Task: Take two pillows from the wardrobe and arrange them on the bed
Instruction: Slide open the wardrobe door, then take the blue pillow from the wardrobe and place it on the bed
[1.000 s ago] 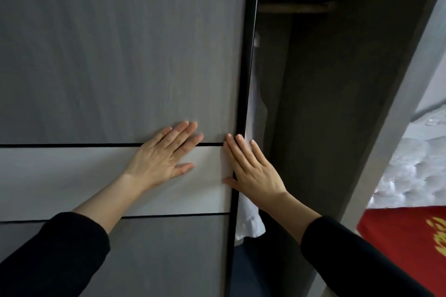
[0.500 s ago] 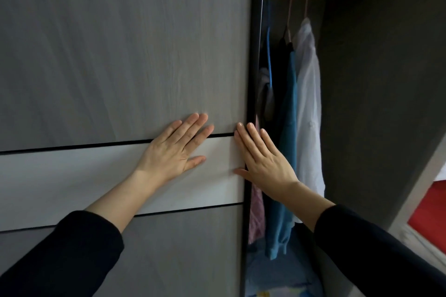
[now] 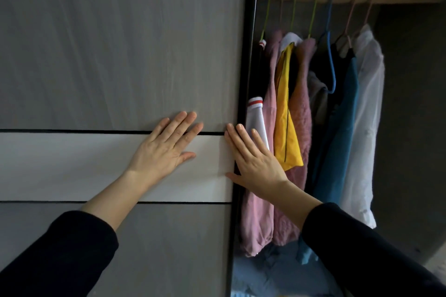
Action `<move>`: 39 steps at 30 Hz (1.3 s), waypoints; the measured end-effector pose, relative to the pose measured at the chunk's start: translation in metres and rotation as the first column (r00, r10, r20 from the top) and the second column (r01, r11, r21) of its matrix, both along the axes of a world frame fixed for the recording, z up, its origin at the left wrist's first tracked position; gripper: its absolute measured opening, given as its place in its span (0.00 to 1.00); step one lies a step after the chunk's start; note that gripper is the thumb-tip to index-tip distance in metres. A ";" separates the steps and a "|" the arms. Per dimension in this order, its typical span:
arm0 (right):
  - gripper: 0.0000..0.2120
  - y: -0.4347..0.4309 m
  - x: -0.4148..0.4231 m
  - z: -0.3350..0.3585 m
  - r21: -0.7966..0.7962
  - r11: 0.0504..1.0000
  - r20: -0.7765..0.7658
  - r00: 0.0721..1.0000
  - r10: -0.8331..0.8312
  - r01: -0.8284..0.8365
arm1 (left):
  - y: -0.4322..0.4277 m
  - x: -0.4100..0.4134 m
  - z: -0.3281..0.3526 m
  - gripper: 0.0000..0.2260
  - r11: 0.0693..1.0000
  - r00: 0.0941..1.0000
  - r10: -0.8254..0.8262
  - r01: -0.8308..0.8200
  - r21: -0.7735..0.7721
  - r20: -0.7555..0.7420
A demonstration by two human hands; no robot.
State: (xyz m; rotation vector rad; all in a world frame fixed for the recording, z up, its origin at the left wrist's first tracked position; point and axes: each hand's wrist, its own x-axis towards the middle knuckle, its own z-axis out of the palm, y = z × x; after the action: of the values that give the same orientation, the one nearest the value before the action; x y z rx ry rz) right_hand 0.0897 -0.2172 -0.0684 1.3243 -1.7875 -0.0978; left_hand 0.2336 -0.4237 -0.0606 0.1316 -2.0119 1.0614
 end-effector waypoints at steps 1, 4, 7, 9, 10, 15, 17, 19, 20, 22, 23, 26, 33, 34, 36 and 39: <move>0.46 -0.004 0.004 0.002 0.027 1.000 -0.010 1.000 0.010 -0.010 | -0.005 0.006 0.000 0.31 1.000 1.000 0.007 -0.007 0.007 -0.002; 0.47 -0.017 0.013 0.007 0.088 0.996 -0.057 0.998 0.032 -0.027 | -0.021 0.023 0.000 0.30 1.000 1.000 0.019 -0.019 0.025 -0.002; 0.47 -0.034 0.024 0.010 0.115 0.993 -0.094 0.994 0.048 -0.037 | -0.036 0.041 -0.001 0.29 0.999 0.999 0.042 -0.042 0.020 0.005; 0.47 -0.045 0.029 0.011 0.129 0.989 -0.112 0.990 0.090 -0.076 | -0.047 0.053 -0.001 0.29 0.998 0.998 0.062 -0.062 0.010 -0.001; 0.47 -0.051 0.032 0.013 0.135 0.986 -0.117 0.986 0.119 -0.103 | -0.052 0.058 -0.001 0.30 0.997 0.997 0.074 -0.074 0.006 -0.002; 0.44 -0.075 0.043 0.021 0.166 0.956 -0.133 0.955 0.264 -0.241 | -0.072 0.084 -0.001 0.31 0.988 0.989 0.147 -0.147 0.041 0.023; 0.42 -0.084 0.048 0.022 0.182 0.950 -0.123 0.953 0.278 -0.254 | -0.079 0.093 -0.001 0.31 0.982 0.984 0.176 -0.177 0.064 0.031; 0.41 -0.092 0.053 0.020 0.193 0.948 -0.117 0.953 0.278 -0.253 | -0.084 0.100 -0.002 0.31 0.975 0.979 0.200 -0.203 0.086 0.035; 0.41 -0.094 0.055 0.019 0.192 0.948 -0.111 0.955 0.276 -0.252 | -0.085 0.103 -0.002 0.31 0.972 0.977 0.211 -0.214 0.100 0.039; 0.41 -0.096 0.060 0.019 0.176 0.952 -0.095 0.958 0.271 -0.251 | -0.085 0.106 -0.002 0.30 0.964 0.974 0.219 -0.225 0.142 0.055; 0.41 -0.096 0.062 0.019 0.169 0.955 -0.094 0.960 0.263 -0.245 | -0.082 0.106 -0.001 0.30 0.958 0.972 0.224 -0.232 0.169 0.069; 0.38 -0.094 0.067 0.020 0.168 0.956 -0.092 0.962 0.256 -0.239 | -0.067 0.106 -0.004 0.30 0.917 0.967 0.242 -0.255 0.307 0.080; 0.29 -0.022 0.051 -0.039 0.001 0.953 0.314 0.905 0.286 -0.302 | 0.033 0.069 -0.092 0.26 0.773 0.999 0.000 -0.027 0.634 0.042; 0.28 -0.006 0.046 -0.055 -0.009 0.965 0.379 0.892 0.246 -0.263 | 0.052 0.059 -0.108 0.26 0.728 0.997 -0.068 0.023 0.685 0.039; 0.27 0.028 0.037 -0.089 -0.005 0.986 0.511 0.847 0.146 -0.167 | 0.089 0.038 -0.139 0.24 0.618 0.981 -0.179 0.057 0.784 0.070; 0.25 0.080 0.023 -0.144 0.038 0.999 0.630 0.776 0.000 -0.031 | 0.137 0.009 -0.191 0.22 0.489 0.946 -0.269 -0.028 0.872 0.181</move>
State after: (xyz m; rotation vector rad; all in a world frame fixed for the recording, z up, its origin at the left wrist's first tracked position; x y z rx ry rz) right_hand 0.1127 -0.1376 -0.2124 1.5169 -2.3410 0.3654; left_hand 0.2426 -0.2868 -0.2517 0.3681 -2.6249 -0.1747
